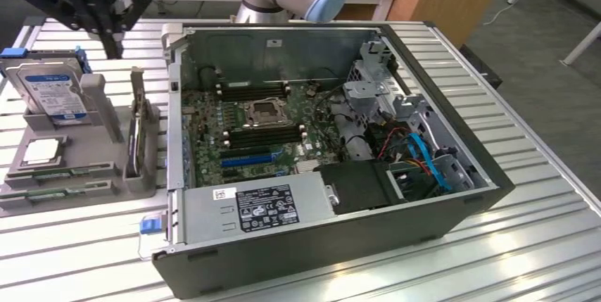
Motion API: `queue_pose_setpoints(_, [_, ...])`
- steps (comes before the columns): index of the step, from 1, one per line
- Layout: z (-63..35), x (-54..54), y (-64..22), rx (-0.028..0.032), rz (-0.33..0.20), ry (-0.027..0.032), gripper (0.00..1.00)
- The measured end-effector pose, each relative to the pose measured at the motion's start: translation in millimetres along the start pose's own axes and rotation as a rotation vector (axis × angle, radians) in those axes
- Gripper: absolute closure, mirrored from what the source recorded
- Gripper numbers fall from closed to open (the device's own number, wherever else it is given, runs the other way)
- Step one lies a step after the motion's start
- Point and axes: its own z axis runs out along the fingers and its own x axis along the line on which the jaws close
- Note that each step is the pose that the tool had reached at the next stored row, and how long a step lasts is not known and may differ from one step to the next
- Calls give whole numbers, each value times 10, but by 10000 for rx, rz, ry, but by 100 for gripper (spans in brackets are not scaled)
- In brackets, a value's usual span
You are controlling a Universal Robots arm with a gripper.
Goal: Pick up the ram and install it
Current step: 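Reach for the ram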
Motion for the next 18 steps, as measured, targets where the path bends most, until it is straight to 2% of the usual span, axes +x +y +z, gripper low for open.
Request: queue_pose_setpoints(18, [9,817,-62,2,1,20,89])
